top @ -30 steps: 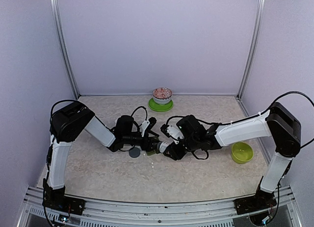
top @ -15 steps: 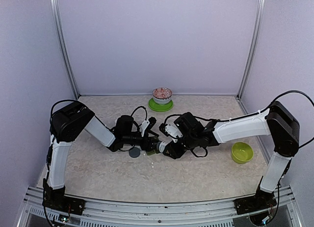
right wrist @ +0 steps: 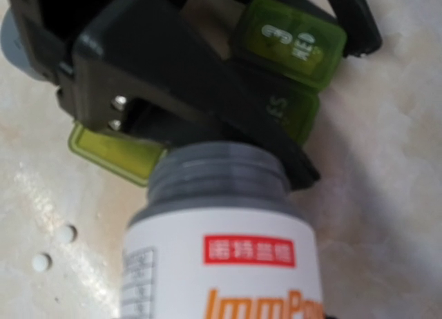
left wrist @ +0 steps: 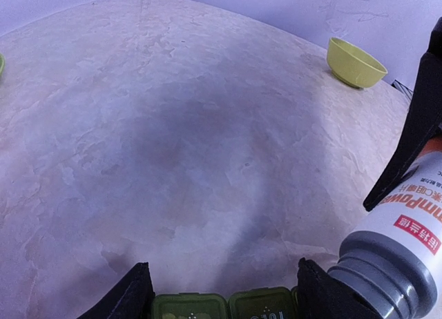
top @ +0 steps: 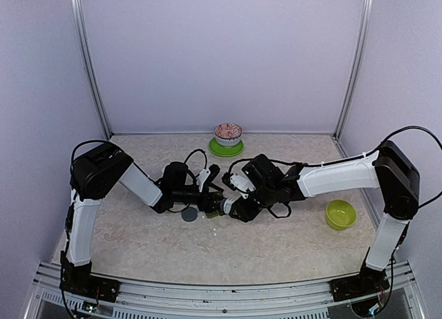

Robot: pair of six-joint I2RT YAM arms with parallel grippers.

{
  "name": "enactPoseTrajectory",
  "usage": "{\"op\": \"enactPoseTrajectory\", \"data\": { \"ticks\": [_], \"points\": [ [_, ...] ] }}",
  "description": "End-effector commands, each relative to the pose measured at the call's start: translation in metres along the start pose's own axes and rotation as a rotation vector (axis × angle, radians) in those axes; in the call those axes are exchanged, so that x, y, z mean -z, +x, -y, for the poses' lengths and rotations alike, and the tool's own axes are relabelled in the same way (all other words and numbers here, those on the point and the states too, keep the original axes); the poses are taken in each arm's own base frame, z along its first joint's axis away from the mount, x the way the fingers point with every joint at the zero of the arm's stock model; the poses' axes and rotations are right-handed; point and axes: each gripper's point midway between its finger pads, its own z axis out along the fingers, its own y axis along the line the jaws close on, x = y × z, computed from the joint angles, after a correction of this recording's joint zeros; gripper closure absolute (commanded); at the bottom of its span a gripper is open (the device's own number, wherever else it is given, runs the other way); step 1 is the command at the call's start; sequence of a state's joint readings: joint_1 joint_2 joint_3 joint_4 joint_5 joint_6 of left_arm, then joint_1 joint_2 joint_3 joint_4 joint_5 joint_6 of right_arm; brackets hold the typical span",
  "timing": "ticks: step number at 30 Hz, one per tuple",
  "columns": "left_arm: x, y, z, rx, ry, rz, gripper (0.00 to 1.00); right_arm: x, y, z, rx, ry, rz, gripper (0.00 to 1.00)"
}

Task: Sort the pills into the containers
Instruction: Pour the pill into the compartment of the pill container.

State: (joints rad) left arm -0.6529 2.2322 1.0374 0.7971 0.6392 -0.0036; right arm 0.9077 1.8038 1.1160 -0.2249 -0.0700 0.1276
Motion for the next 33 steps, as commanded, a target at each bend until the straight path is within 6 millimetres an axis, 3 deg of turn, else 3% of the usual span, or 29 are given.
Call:
{"op": "enactPoseTrajectory", "data": {
  "ticks": [1,33],
  "points": [
    [-0.002,0.009,0.001,0.016,0.016,-0.008,0.32,0.001,-0.011,0.001,0.018,0.006,0.005,0.70],
    [-0.002,0.009,0.001,0.017,0.018,-0.006,0.33,-0.003,-0.005,0.001,0.012,0.003,-0.038,0.69]
  ]
}}
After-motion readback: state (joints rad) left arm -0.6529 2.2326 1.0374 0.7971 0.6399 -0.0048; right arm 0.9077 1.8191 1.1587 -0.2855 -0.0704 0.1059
